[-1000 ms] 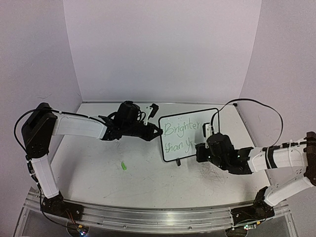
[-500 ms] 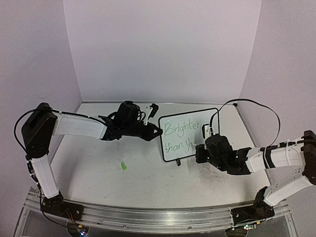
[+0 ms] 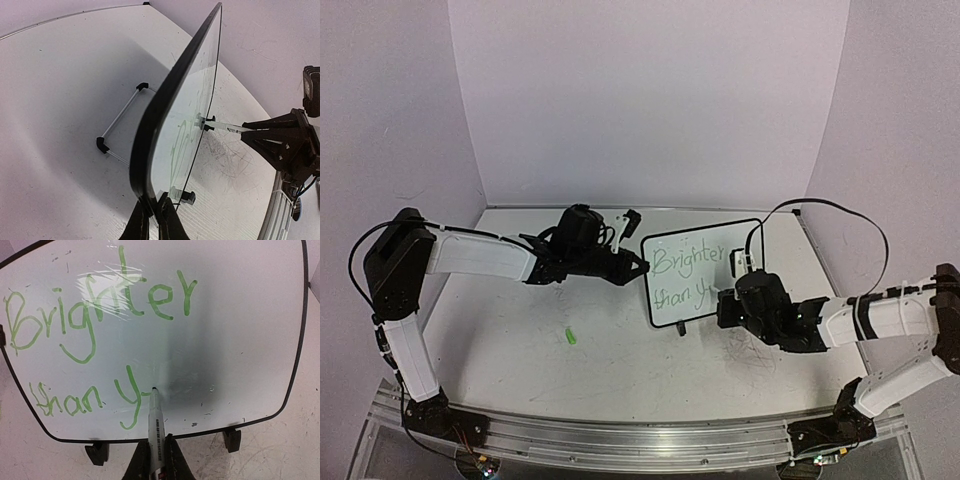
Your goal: Write a sentence on the whiteboard
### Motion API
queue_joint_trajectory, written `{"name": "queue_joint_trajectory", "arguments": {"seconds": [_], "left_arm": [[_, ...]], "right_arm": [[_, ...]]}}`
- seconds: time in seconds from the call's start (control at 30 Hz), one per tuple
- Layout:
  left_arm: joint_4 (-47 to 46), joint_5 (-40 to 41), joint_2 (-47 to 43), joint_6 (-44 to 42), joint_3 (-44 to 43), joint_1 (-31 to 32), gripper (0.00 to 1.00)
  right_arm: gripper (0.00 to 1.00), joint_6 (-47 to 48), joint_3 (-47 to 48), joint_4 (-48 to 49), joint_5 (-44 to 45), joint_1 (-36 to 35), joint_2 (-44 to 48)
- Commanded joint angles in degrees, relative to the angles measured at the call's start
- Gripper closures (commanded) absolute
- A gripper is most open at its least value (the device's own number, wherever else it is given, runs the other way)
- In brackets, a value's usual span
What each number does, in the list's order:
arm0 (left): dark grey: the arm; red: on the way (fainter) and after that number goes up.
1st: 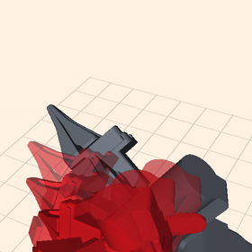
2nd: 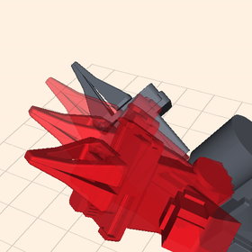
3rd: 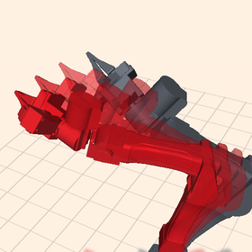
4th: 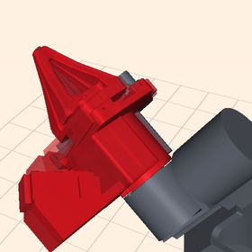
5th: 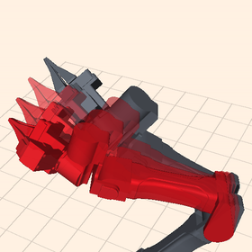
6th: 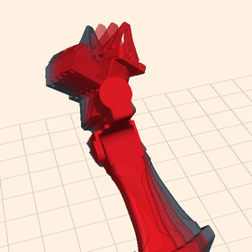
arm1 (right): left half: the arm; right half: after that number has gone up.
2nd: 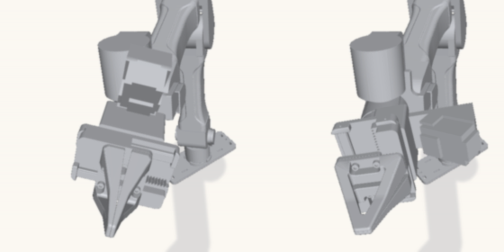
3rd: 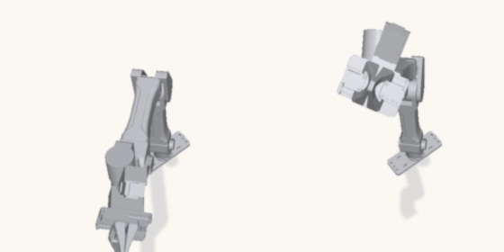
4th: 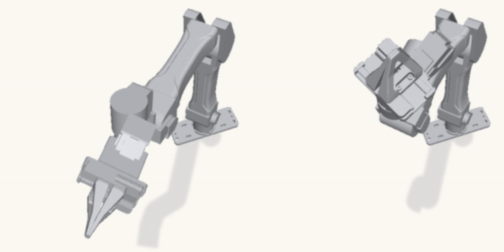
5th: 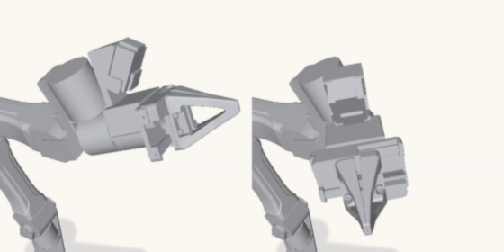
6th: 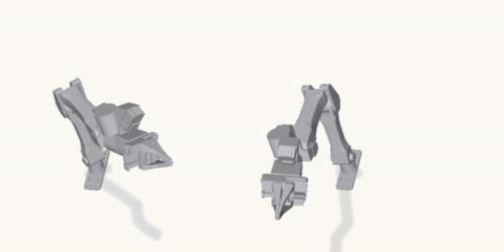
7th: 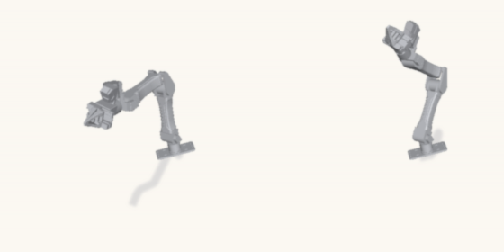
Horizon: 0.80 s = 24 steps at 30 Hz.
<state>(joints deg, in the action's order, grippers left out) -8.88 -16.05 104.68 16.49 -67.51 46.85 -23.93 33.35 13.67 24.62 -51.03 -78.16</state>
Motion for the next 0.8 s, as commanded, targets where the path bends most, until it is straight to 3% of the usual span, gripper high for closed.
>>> {"name": "queue_joint_trajectory", "arguments": {"seconds": [0.0, 0.77], "left_arm": [[2.2, 4.5, -1.2, -2.6, -2.1, -0.7, 1.00], [2.2, 4.4, -1.2, -2.5, -2.1, -0.7, 1.00]], "right_arm": [[1.00, 1.4, 2.6, 2.2, 1.4, 0.6, 0.6], [1.00, -1.5, -0.4, 2.5, -2.1, -0.5, -1.2]]}}
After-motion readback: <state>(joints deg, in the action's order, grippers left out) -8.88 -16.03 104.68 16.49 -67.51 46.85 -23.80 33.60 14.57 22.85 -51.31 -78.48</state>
